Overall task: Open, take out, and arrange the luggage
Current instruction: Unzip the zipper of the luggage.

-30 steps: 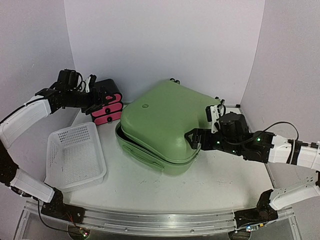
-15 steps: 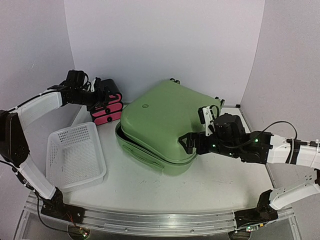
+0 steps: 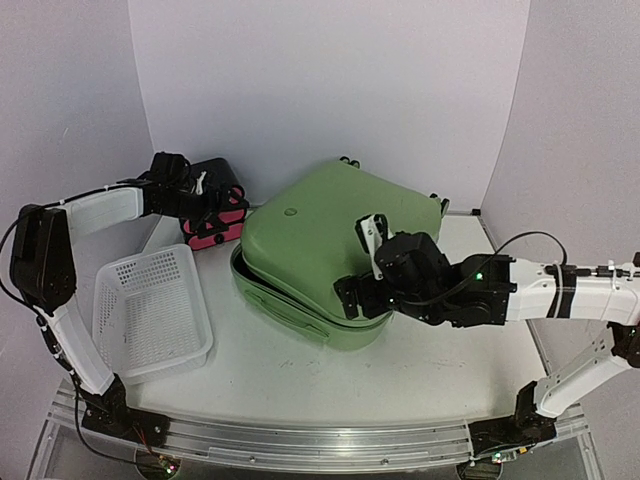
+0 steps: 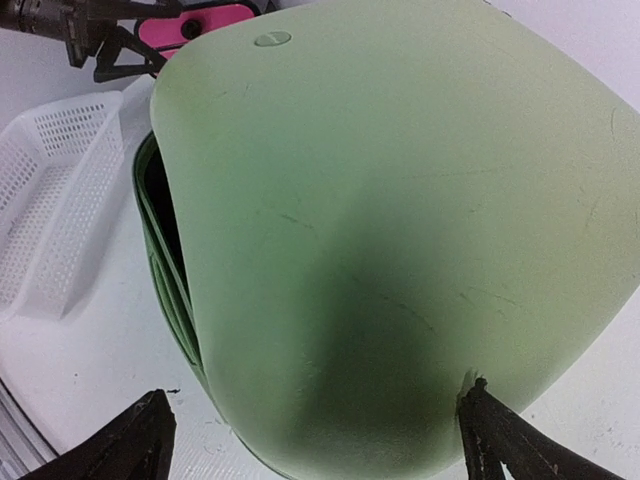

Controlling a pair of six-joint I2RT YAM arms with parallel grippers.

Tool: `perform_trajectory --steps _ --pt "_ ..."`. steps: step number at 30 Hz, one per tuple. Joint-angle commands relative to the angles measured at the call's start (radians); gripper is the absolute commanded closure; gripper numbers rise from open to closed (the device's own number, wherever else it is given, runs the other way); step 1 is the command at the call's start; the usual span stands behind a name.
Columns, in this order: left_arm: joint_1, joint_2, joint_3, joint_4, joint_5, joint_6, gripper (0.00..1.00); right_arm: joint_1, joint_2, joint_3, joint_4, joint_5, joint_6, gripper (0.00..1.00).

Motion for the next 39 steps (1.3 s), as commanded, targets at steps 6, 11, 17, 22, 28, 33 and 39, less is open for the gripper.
perform_trajectory --steps 6,11,17,22,28,33,39 --pt "0.006 -0.138 -0.136 0.077 -0.048 -0.012 0.03 0.087 0.126 0.189 -0.100 0.189 -0.121 0.02" --pt "0.034 -0.165 -0.225 0.082 -0.077 -0.079 0.05 0.087 0.154 0.213 -0.097 0.195 -0.132 0.02" --pt "0.064 -0.186 -0.290 0.086 -0.138 -0.097 0.32 0.087 0.154 0.198 -0.070 0.180 -0.127 0.02" --pt "0.093 -0.176 -0.311 0.087 -0.189 -0.114 0.36 0.087 0.132 0.178 -0.042 0.177 -0.121 0.02" --pt "0.088 -0.062 -0.271 0.088 -0.103 -0.146 0.37 0.087 0.123 0.169 -0.036 0.179 -0.122 0.02" --pt "0.065 -0.027 -0.262 0.089 -0.108 -0.152 0.38 0.087 0.111 0.163 -0.035 0.185 -0.127 0.02" --pt "0.026 -0.013 -0.267 0.088 -0.028 -0.172 0.41 0.088 0.092 0.163 -0.032 0.194 -0.142 0.02"
